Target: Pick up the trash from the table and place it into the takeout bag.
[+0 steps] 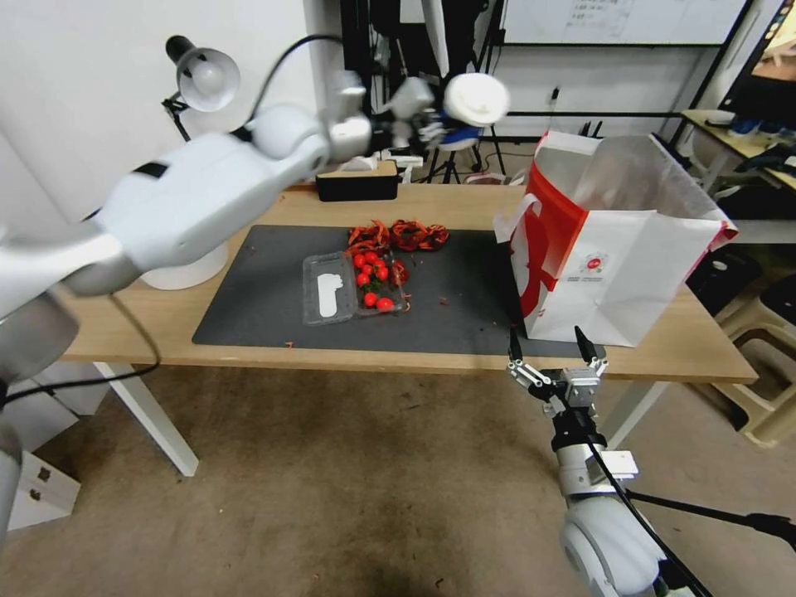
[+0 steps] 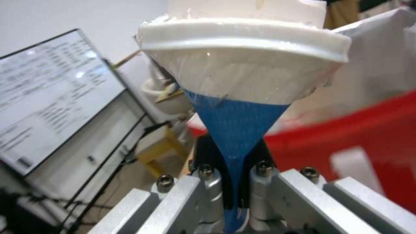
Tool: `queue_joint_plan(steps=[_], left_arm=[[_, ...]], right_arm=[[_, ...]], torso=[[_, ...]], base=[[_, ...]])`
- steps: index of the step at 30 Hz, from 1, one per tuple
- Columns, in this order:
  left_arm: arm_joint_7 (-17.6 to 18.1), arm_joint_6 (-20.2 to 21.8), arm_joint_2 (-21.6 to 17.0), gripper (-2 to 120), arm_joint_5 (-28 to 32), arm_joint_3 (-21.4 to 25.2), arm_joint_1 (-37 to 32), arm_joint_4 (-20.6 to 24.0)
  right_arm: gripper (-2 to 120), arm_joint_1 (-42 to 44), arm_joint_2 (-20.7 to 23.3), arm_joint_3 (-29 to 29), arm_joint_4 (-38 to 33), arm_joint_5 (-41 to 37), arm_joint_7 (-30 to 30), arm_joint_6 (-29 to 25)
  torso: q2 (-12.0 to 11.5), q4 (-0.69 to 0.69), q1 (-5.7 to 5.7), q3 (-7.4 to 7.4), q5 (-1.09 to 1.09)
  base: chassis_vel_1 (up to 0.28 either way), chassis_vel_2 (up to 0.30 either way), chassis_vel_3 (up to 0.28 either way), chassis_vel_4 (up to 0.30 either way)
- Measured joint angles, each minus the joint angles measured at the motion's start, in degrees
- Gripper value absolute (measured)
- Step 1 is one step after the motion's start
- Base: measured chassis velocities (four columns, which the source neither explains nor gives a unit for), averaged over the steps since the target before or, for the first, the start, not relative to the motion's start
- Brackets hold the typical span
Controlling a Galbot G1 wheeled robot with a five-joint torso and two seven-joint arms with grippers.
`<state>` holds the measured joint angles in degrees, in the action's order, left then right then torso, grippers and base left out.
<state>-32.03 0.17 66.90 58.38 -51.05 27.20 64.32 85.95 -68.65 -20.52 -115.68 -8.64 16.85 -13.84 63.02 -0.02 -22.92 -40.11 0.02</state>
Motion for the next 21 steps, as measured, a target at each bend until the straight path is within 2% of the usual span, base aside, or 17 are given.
queue_joint_plan(steps=[2, 7, 11, 15, 18, 21], left_arm=[[-2.4, 0.5, 3.2, 0, 0.1, -1.3, 2.4, -2.9], [-5.6, 1.9, 6.1, 0, 0.2, -1.7, 4.7, -6.0], [-9.4, 3.8, 10.3, 0, 0.1, -2.9, 7.4, -9.8], [-10.4, 3.9, 12.4, 0, -0.1, -3.9, 8.3, -11.4], [-12.2, 4.0, 16.1, 0, -1.0, -5.2, 9.0, -13.8], [-13.0, 4.1, 18.0, 0, -1.5, -5.7, 9.1, -15.1]], right_arm=[[99, 0.0, 0.0, -0.2, -0.2, -0.2, 0.0, 0.0], [99, 0.1, 0.0, -0.5, -0.5, -0.4, 0.0, 0.0], [99, 0.1, -0.1, -0.8, -0.8, -0.7, 0.0, -0.1], [99, 0.0, -0.1, -0.8, -0.9, -0.7, 0.0, -0.1], [99, -0.1, -0.3, -0.7, -1.2, -0.7, 0.0, -0.1], [99, -0.1, -0.4, -0.6, -1.4, -0.7, 0.0, -0.2]], torso=[[0.0, 0.00, 0.00, 0.00, 0.00], [0.0, 0.02, 0.00, 0.00, -0.02], [0.0, 0.03, 0.00, 0.00, -0.02], [0.0, 0.02, 0.00, 0.00, -0.01], [0.0, 0.01, 0.00, 0.00, -0.01], [0.0, 0.00, 0.00, 0.00, -0.01]], base=[[0.000, 0.000, 0.000, 0.000], [0.000, 0.000, 0.000, 0.000], [0.000, 0.000, 0.000, 0.000], [0.000, 0.000, 0.000, 0.000], [0.000, 0.000, 0.000, 0.000], [0.000, 0.000, 0.000, 0.000]])
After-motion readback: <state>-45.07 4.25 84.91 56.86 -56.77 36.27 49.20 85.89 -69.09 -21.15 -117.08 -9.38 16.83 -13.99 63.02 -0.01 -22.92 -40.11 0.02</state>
